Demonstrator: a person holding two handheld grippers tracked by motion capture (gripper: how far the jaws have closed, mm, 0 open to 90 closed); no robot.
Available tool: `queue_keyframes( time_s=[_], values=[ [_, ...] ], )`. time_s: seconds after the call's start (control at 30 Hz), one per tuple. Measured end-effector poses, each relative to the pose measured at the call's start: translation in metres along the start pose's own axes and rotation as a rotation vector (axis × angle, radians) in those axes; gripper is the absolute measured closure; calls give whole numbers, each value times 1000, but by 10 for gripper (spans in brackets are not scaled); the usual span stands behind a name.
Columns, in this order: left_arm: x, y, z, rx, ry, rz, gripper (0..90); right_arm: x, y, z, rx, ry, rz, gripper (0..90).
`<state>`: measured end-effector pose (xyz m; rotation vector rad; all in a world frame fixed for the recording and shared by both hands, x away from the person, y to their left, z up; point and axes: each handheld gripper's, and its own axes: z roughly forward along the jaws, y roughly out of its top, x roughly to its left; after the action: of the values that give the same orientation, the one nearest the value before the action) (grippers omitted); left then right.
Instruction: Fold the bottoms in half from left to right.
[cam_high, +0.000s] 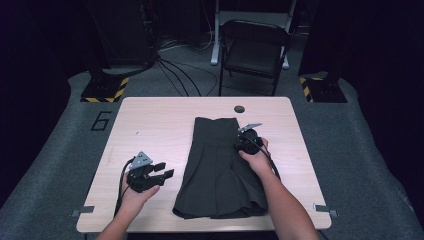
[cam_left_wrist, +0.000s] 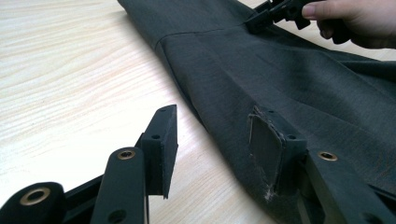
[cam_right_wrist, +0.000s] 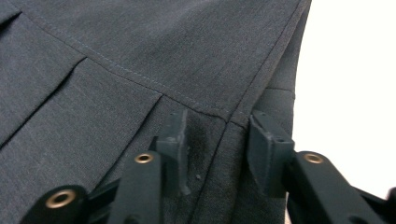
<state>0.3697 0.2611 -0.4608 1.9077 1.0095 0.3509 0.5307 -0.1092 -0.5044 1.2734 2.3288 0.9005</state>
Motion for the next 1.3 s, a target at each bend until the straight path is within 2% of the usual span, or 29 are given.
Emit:
queue_keyframes(
  time_s=[0.07,0.1,0.2,0.23,0.33,0.5,0.53,0.57,0.63,0.67,0.73,0.77,0.8,0.97,1.03,1.07,1.2,1.3],
  values=[
    [0,0,1,2,2,2,516,2,0,-2,-3,-14,-12,673],
    [0,-1,1,3,5,2,516,3,-1,-2,-22,-30,-20,701],
    [-1,-1,2,6,1,5,516,9,1,-7,-41,-33,-35,777],
    [-1,-1,2,4,3,6,515,12,2,-10,-47,-35,-64,784],
    [-1,0,2,4,3,7,516,21,7,-18,-88,-35,-112,792],
    [-1,0,2,1,2,6,516,25,23,-46,-150,-3,-133,794],
    [-1,0,2,1,-1,1,516,25,27,-52,-157,6,-120,794],
    [-2,0,3,1,-5,2,516,22,31,-55,-158,8,-134,794],
    [-4,0,3,5,-11,0,516,18,41,-61,-156,1,-128,793],
    [-5,0,4,3,-14,2,516,17,45,-61,-152,-5,-109,793],
    [-7,-1,4,8,-16,9,516,11,51,-58,-129,-12,-110,792],
    [-7,-1,5,14,-21,21,516,9,51,-55,-123,-21,-93,792],
    [-8,-1,6,15,-20,27,516,6,52,-49,-95,-33,-83,791],
    [-15,-4,13,37,-42,39,516,-10,41,-22,11,-92,-51,786],
    [-16,-4,15,36,-42,49,516,-17,35,-15,26,-104,-22,784],
    [-18,-5,15,41,-48,40,516,-19,31,-12,34,-106,1,782],
    [-19,-5,17,45,-52,46,516,-28,21,1,69,-124,2,735],
    [-20,-6,17,46,-52,50,515,-28,21,4,61,-141,1,681]
  ],
)
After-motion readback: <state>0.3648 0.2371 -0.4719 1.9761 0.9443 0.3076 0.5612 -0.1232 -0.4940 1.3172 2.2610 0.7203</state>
